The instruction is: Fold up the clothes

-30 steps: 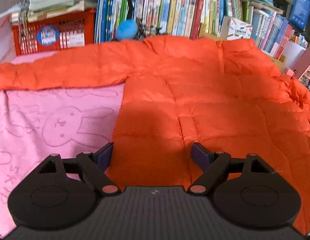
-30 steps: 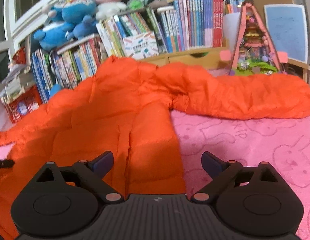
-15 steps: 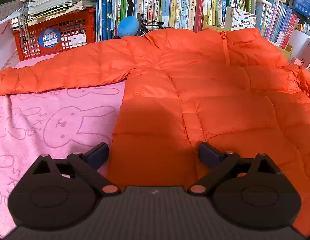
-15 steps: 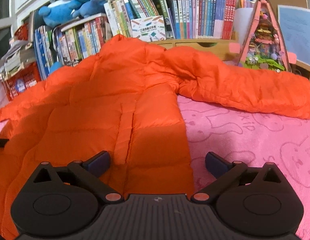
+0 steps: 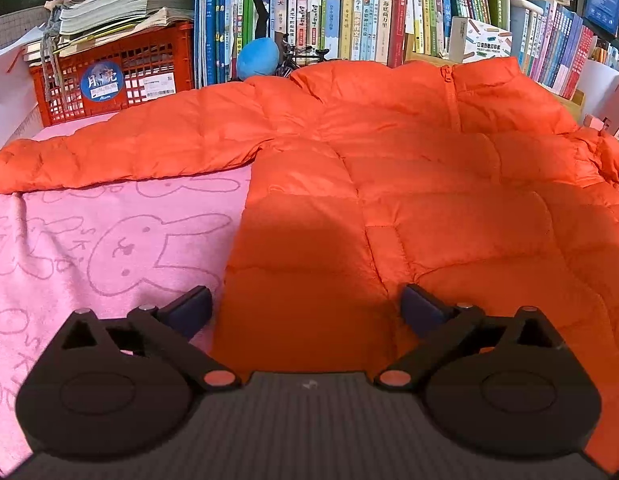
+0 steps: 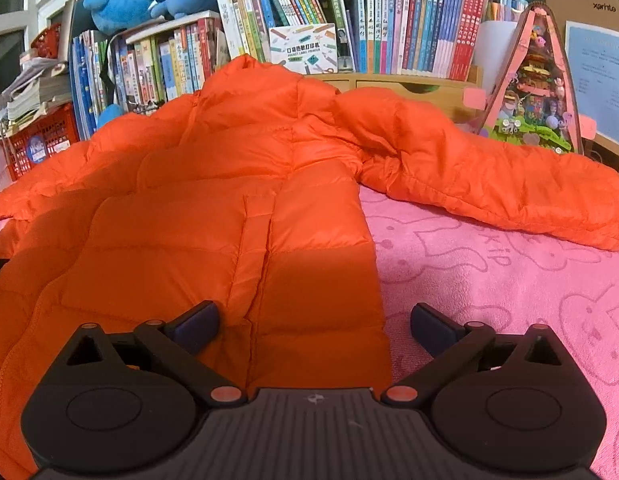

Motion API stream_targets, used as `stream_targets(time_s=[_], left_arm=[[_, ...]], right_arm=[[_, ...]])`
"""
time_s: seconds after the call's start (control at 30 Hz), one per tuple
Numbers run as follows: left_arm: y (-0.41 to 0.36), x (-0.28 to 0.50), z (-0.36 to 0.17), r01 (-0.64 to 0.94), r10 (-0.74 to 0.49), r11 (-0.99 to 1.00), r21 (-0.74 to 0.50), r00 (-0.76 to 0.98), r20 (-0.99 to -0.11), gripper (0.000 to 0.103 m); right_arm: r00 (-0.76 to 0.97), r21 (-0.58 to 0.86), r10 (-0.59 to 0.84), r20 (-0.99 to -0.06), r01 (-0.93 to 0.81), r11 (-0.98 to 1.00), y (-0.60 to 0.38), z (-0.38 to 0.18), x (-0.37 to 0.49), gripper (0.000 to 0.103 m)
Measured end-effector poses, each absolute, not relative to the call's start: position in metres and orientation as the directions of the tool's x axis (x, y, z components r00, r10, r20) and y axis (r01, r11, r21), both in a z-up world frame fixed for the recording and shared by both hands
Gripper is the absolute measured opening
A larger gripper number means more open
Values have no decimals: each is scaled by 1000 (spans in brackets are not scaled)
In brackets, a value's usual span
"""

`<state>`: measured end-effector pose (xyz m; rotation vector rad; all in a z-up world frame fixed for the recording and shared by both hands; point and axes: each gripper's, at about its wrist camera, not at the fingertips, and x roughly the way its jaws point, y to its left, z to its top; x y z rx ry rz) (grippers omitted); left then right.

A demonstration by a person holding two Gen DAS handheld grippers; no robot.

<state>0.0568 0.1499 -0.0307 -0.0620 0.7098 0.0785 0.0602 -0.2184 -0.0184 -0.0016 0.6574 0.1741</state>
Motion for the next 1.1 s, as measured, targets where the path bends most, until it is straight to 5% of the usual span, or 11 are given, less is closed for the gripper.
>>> stream_targets(time_s=[0.23,0.43,0.57,0.9,1.1], left_arm=[[155,40,-31,-110,54,993,-44,754,-655,102],[158,-23,-5,-102,-42,975,-199,792,-609,103],[141,-37,-1,-102,-4,985,-141,794,-607,103],[77,-80,-22,285,-131,949,136,747,-652,103],[70,-70,-34,257,-76,947,194,762,-643,103]], right_arm=[[779,50,152,-609,-153,987,-219,-17,57,103],[823,120,167,-542,-121,985,-231,-2,8,102],[830,108,155,-536,-114,988,-229,5,-21,102],[793,-181,283,-539,-437,881,-171,4,-89,102],[775,-220,304,-554,-489,844,-137,-12,-82,102]])
